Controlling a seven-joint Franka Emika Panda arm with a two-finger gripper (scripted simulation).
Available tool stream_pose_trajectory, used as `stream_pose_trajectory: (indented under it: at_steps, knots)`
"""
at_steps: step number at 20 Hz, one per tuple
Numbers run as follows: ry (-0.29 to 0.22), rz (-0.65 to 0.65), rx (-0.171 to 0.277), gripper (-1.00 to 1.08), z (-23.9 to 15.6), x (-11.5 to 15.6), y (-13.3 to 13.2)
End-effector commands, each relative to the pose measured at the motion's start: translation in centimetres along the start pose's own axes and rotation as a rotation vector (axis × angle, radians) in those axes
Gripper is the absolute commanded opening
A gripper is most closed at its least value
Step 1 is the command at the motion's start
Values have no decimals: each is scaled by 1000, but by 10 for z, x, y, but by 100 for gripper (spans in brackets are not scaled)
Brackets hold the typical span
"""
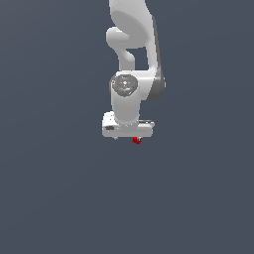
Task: Lift up the red cube by 0.2 meters.
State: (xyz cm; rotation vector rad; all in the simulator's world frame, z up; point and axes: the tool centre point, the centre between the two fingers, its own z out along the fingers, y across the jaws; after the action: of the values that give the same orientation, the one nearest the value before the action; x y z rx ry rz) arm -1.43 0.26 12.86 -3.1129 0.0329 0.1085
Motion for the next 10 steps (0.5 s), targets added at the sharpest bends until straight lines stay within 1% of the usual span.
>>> stream_pose_trajectory:
  at_steps: [1,10]
  knots:
    - [0,0,0,100,0,0,0]
    - [9,44,-1,100,13,-10,-4]
